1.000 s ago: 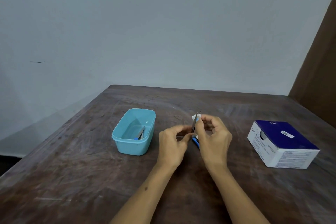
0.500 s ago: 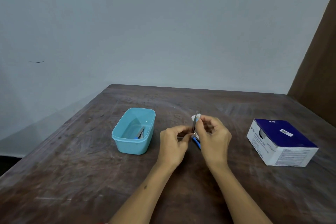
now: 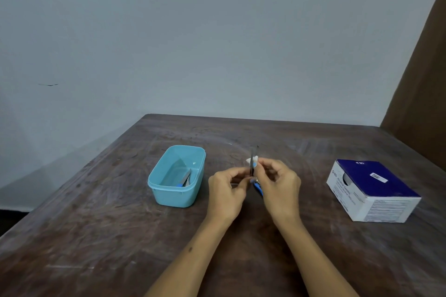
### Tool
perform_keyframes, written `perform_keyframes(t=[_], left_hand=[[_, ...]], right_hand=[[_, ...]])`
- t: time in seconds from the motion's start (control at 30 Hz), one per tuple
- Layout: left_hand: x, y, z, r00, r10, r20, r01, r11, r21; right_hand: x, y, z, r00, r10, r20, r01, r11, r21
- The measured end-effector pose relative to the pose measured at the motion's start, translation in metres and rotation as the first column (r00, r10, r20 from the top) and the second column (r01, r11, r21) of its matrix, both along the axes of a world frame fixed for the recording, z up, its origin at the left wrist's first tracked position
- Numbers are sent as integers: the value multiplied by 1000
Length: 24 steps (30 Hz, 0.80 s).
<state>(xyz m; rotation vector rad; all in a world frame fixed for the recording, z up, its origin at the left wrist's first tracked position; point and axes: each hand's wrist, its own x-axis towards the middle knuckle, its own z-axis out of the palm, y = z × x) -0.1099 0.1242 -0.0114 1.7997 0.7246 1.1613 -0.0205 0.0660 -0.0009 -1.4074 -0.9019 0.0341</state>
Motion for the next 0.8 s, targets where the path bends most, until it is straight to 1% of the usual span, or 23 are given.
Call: perform_keyframes(t=[0.07,0.13,0.27,0.33,0.47,0.53,0.7,0.8], left_hand=[[0,3,-1,1000,19,23,-18,999,-39],[1,3,-1,999,26,33,-24,998,-62],[2,6,-2,995,69,65,-62,992,-109],[2,7,-2,994,86,64,-78,991,-112],[1,5,-1,997,48,68,-42,995,-85],[1,4,0,998,35,56,-32,998,-61],[-1,2,1,999,43,28,-43,999,-19],[-1,1,2,1000,20,-18,-19,1000,15]], right_hand=[[-2,0,-2,999,31,-15,-32,999,-34],[-3,0,0,1000,25,-7,-25,999,-20],[-3,-4,6,997,-69,17,66,990,124],[-4,-4,8,998,-57,28,52,986,157],[-5,-2,4,985,-34,171,12,992,126],[-4,-1,2,977,-26,213,3,994,106],[-2,0,-2,992,17,123,-23,999,43],[-4,-1,4,998,-2,65,-4,996,92]])
